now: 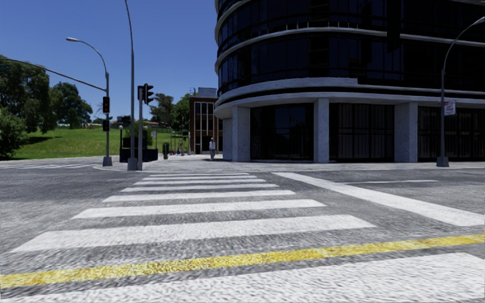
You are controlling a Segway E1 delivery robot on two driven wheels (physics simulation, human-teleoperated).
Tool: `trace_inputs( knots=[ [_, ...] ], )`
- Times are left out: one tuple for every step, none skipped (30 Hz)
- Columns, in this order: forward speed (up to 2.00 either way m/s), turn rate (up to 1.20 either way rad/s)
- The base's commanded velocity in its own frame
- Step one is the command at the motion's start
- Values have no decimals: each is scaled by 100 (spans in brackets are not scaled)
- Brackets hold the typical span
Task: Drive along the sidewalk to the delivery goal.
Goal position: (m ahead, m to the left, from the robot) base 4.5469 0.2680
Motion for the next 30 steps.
trace_inputs(
  knots=[
    [200,0],
    [200,0],
    [200,0],
    [200,0],
    [200,0],
    [200,0],
    [200,0],
    [200,0],
    [200,0],
    [200,0],
    [200,0],
    [200,0],
    [200,0],
    [200,0],
    [200,0],
    [197,0],
    [193,0],
    [193,0],
    [185,8],
    [180,13],
    [180,13],
    [177,16],
    [174,21],
    [173,23],
    [173,23],
    [172,24],
    [171,24],
    [171,24],
    [171,24],
    [170,25]
  ],
)
